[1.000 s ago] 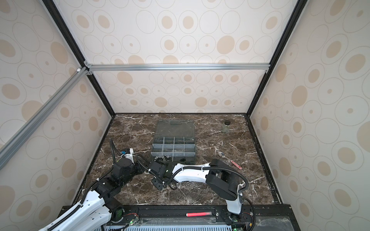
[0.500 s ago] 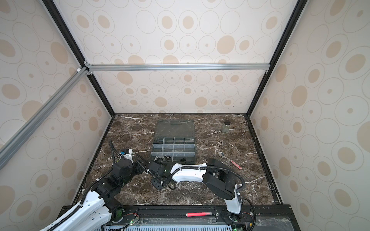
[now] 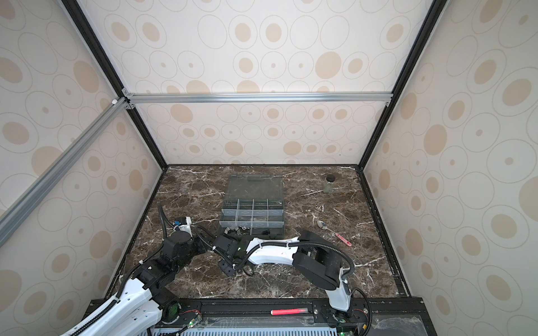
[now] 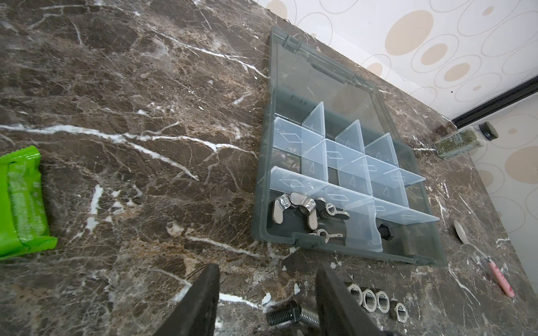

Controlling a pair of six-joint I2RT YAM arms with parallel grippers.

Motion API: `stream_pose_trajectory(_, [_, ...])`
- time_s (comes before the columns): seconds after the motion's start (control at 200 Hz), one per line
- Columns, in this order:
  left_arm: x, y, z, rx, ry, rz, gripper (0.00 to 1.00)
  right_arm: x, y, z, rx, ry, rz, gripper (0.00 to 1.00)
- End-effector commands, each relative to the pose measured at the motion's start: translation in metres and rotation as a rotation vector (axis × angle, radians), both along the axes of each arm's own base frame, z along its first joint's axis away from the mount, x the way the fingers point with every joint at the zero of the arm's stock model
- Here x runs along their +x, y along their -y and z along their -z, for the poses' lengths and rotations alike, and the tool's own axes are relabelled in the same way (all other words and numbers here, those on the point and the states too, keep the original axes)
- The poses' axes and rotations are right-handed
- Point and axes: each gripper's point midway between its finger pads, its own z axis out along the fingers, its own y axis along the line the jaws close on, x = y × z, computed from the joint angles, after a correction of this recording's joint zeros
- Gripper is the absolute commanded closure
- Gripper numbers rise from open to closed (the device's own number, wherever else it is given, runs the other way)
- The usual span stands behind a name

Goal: Sort the screws and nuts into containers
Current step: 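Lower the right gripper onto the black bolt and close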

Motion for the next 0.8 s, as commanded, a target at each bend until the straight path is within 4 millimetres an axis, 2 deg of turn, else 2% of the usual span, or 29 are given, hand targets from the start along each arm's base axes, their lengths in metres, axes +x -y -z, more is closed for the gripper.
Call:
stream_pose_trajectory(0.0, [0.000,-0.005,-0.004,-0.025,-0.003,-0.037,0.46,-0.012,-0.013,0.000,0.010,-0.003,-0.062,0.54])
stream_pose_trajectory(0.55, [-0.012,-0.027,0.013,-0.008,-0.058,-0.117,0.46,-0.013,-0.007,0.011,0.000,-0.011,-0.049,0.54])
stream_pose_trajectory(0.79, [-0.016,-0.036,0.011,-0.008,-0.049,-0.160,0.46,-0.014,-0.003,0.017,-0.009,-0.016,-0.046,0.54])
